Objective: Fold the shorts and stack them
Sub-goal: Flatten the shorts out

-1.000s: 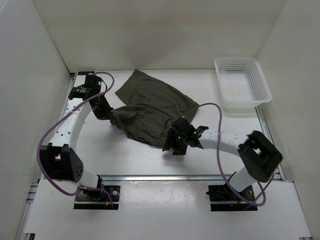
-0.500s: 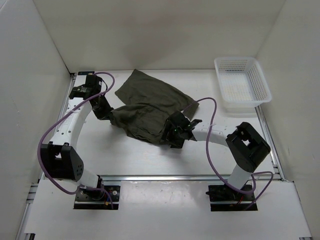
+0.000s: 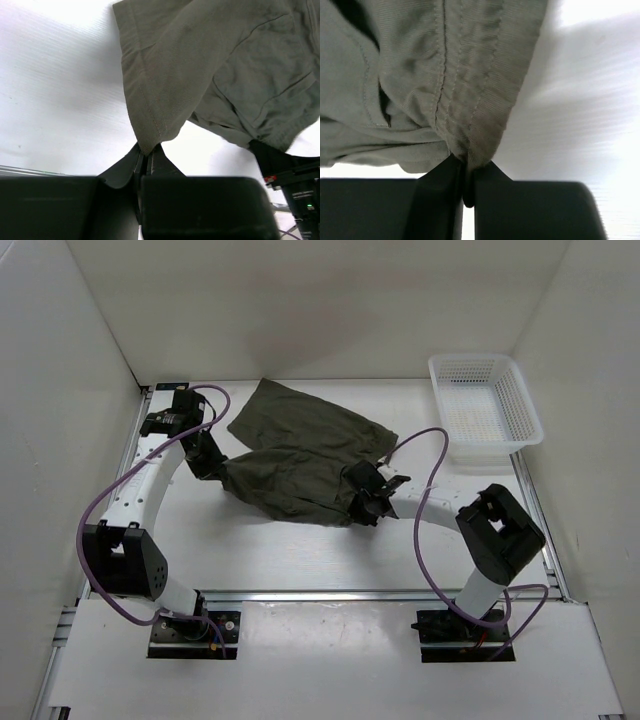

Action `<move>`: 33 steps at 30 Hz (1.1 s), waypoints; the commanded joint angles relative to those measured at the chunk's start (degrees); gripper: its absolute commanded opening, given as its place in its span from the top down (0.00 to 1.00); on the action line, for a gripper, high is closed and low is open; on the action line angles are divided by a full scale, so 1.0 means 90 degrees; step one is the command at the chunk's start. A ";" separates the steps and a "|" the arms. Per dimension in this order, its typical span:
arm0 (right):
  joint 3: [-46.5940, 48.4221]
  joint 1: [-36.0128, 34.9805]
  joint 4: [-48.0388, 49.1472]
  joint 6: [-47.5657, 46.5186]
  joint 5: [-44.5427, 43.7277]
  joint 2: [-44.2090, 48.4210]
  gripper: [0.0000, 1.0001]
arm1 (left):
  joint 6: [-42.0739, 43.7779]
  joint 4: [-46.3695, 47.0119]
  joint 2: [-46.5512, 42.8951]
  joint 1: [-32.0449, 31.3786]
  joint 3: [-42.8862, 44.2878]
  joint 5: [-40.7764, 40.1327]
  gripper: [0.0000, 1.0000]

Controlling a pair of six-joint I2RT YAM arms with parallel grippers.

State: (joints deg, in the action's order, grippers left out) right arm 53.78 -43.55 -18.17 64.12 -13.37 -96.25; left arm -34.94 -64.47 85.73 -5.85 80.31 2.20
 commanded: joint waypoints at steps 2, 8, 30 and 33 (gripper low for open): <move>0.0196 0.0326 -0.0510 -0.0317 -0.0936 0.0419 1.00 | 0.0132 -0.0170 -0.0092 -0.0005 0.0314 -0.0156 0.90; 0.1074 0.0591 -0.1319 -0.1878 -0.1082 0.1610 1.00 | 0.0327 -0.0765 -0.0210 0.0053 0.1621 -0.0215 0.90; 0.5312 0.0591 -0.5109 -0.4683 -0.0097 0.5401 1.00 | -0.0141 -0.1343 -0.2338 0.0523 0.6984 -0.0879 0.90; 0.5392 0.0591 -0.5392 -0.4283 -0.0252 0.5401 1.00 | -0.0141 -0.1284 -0.2280 0.0523 0.6752 -0.0646 0.90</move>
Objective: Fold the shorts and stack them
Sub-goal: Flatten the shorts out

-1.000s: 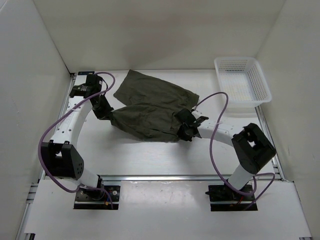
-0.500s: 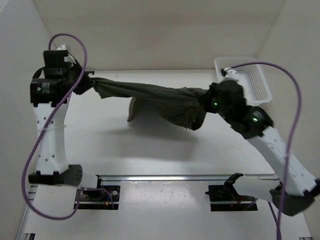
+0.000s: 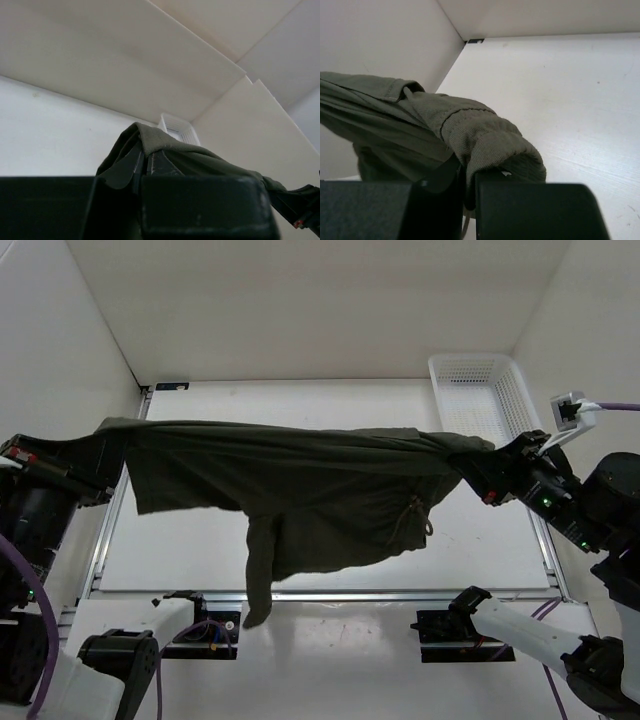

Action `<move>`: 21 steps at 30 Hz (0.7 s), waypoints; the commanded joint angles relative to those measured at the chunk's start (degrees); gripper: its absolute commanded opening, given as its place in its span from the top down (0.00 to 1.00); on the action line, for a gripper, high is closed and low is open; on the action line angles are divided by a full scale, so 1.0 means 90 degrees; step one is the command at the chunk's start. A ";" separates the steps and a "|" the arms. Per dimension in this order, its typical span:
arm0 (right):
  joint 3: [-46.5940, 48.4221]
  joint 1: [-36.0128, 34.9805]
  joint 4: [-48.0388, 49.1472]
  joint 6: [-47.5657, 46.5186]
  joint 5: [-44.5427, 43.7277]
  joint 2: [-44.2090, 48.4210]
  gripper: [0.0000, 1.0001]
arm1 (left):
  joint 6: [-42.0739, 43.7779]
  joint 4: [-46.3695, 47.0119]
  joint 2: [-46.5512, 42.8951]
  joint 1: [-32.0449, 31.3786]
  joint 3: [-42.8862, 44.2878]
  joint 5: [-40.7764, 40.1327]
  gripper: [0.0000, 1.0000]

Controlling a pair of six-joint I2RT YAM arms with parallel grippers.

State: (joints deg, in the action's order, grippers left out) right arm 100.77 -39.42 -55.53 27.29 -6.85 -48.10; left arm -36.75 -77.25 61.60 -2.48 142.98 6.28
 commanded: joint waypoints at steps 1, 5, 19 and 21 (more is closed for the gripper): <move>0.0074 0.0132 -0.1310 -0.0094 -0.1035 -0.0026 1.00 | 0.0118 0.0204 0.0459 0.0149 -0.0425 -0.1031 0.90; -0.0687 0.0132 -0.1321 0.0327 -0.1453 -0.0231 1.00 | 0.0411 0.0438 0.0801 0.0149 -0.1879 -0.0641 0.90; -0.1667 0.1360 0.1746 -0.0805 -0.1418 -0.4917 1.00 | 0.1075 0.2148 0.4988 0.0265 -0.3731 -0.0591 0.90; -0.1160 0.1518 0.1844 -0.0883 -0.1173 -0.5686 1.00 | 0.1076 0.2148 0.5215 0.0266 -0.3514 -0.0533 0.90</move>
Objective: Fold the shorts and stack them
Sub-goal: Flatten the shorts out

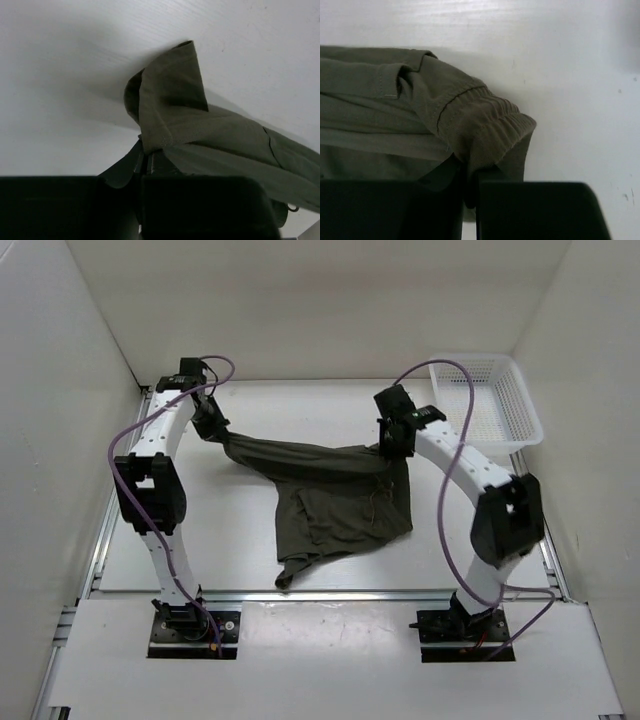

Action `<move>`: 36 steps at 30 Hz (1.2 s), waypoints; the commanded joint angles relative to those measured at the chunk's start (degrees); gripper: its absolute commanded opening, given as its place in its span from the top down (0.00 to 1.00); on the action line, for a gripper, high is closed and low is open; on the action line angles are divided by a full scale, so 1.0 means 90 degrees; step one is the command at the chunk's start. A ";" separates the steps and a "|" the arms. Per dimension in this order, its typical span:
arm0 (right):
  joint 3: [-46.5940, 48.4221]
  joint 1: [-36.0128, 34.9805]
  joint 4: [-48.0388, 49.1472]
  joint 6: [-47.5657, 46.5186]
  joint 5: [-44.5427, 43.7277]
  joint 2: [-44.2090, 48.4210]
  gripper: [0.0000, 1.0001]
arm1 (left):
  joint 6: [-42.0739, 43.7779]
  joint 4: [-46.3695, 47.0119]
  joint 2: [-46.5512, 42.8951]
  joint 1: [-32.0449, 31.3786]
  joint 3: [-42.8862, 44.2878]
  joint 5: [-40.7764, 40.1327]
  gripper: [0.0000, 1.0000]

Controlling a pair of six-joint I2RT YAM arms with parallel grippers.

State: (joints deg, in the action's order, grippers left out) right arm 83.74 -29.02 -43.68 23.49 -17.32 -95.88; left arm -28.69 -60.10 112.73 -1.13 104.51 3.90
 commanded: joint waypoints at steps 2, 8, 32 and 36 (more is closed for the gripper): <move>0.1074 0.0537 0.0596 -0.0539 0.0107 -0.0878 1.00 | 0.0180 0.0184 -0.0183 0.0115 0.1013 -0.0267 0.90; 0.1877 0.0840 0.0576 -0.0481 0.0537 -0.1623 1.00 | 0.0238 -0.0002 0.0112 0.0115 0.1337 -0.0199 0.90; 0.3018 0.0450 -0.1591 -0.0949 0.0831 0.3826 1.00 | -0.0426 -0.1240 -0.4849 0.0848 0.2615 0.0232 0.90; 0.3205 0.0450 -0.1972 -0.0949 0.0889 0.4129 1.00 | -0.0367 -0.1438 -0.5122 0.0848 0.3036 -0.0023 0.90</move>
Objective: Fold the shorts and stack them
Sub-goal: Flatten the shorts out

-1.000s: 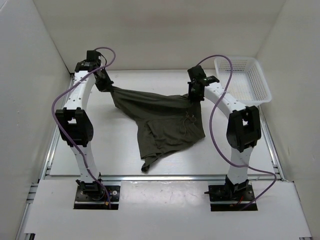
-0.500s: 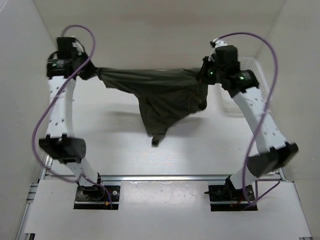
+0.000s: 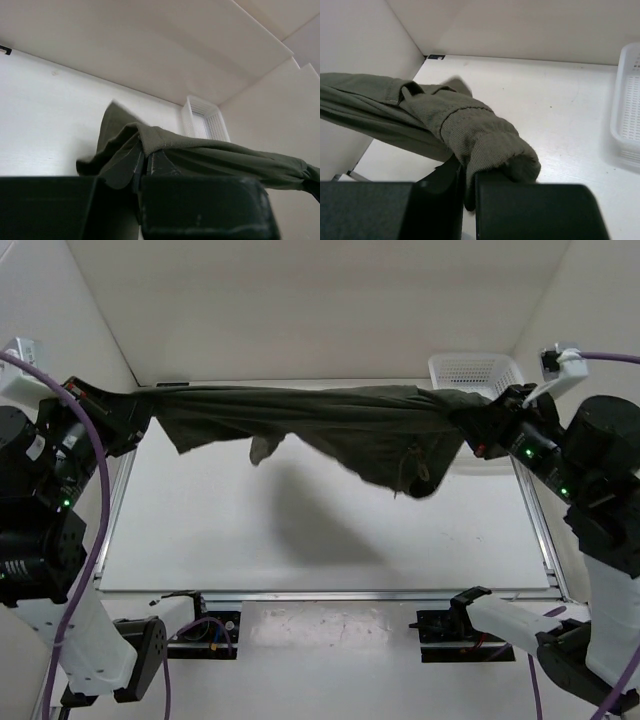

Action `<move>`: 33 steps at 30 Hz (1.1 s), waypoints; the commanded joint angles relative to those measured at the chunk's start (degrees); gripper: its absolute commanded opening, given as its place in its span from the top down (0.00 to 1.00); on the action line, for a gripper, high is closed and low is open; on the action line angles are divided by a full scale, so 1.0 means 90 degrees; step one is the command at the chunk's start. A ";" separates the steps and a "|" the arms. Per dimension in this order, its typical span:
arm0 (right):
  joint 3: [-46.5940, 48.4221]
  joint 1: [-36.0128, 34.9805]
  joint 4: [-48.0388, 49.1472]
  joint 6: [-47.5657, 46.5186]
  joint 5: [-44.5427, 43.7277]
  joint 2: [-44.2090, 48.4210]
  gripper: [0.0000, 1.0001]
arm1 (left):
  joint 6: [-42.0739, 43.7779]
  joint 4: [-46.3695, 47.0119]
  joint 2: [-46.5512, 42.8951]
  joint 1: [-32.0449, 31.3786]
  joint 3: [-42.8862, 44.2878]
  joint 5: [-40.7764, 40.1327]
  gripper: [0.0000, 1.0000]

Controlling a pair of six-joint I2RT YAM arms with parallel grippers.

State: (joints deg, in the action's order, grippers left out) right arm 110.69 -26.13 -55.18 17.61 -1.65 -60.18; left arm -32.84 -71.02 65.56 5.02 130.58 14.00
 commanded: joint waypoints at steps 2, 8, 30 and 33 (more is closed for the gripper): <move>0.0269 0.0130 -0.0900 -0.0296 -0.0852 0.0251 1.00 | 0.0036 -0.0224 0.0050 0.0165 0.0226 -0.1145 0.90; -0.0188 0.0130 -0.1271 -0.0072 -0.1310 0.0369 1.00 | 0.0191 -0.0224 0.0487 0.0165 -0.0094 -0.1058 0.90; -0.2784 0.0891 0.1784 0.0300 -0.0559 -0.3344 0.36 | 0.0856 0.0955 0.3960 -0.0635 -0.2306 -0.1351 0.34; -0.4129 0.1008 0.1844 0.0417 -0.0296 -0.2524 0.37 | 0.0768 0.1475 0.2932 -0.0898 -0.4329 -0.0854 0.89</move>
State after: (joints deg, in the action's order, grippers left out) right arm 81.01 -18.26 -39.94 20.16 -5.58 -90.85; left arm -26.46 -63.51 104.62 -0.80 100.12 4.05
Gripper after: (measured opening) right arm 0.639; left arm 0.192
